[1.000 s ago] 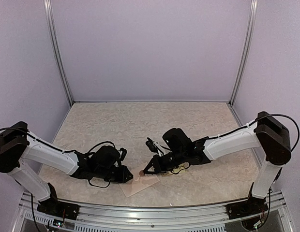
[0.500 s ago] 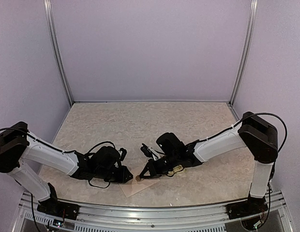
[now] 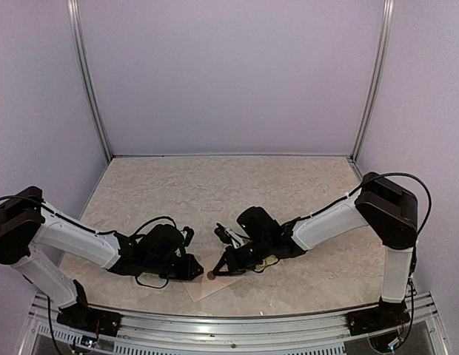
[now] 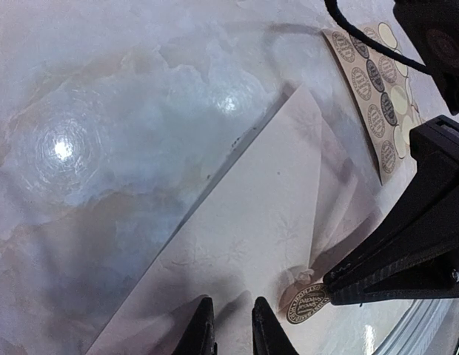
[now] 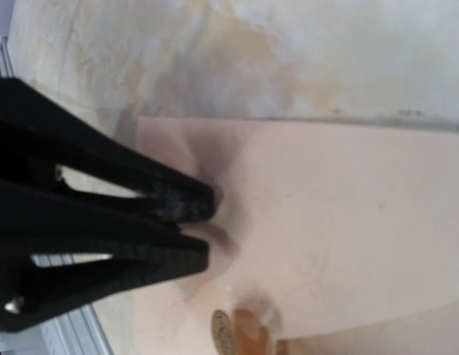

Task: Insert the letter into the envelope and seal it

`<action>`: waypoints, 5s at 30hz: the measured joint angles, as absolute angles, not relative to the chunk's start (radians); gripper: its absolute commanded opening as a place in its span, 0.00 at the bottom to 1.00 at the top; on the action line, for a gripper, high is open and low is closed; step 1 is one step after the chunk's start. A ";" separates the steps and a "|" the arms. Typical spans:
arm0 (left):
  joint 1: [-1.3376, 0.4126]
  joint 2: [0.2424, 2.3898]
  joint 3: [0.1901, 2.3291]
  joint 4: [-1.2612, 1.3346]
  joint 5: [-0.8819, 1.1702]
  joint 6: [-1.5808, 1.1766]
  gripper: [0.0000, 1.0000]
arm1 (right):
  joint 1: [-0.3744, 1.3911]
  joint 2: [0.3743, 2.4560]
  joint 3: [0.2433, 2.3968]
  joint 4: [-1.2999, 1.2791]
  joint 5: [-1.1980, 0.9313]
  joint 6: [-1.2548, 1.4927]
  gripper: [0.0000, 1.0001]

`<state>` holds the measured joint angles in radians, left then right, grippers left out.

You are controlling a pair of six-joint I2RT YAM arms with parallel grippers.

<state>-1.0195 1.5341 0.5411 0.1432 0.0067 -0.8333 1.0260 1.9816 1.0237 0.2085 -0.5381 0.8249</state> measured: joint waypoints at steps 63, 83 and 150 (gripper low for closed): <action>-1.060 1.607 0.566 0.244 0.064 -0.822 0.06 | 1.026 2.026 1.076 0.140 -0.490 0.832 0.00; -1.061 1.633 0.523 0.358 0.064 -0.878 0.03 | 1.028 1.961 1.061 0.060 -0.402 0.831 0.19; -1.044 1.543 0.467 0.292 -0.038 -0.836 0.03 | 1.049 2.056 1.130 0.106 -0.507 0.838 0.00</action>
<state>-1.0443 1.5429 0.4667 0.2916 -0.0376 -0.8364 1.0489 2.0560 1.1301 0.1059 -0.5072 0.8379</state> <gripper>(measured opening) 0.027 0.003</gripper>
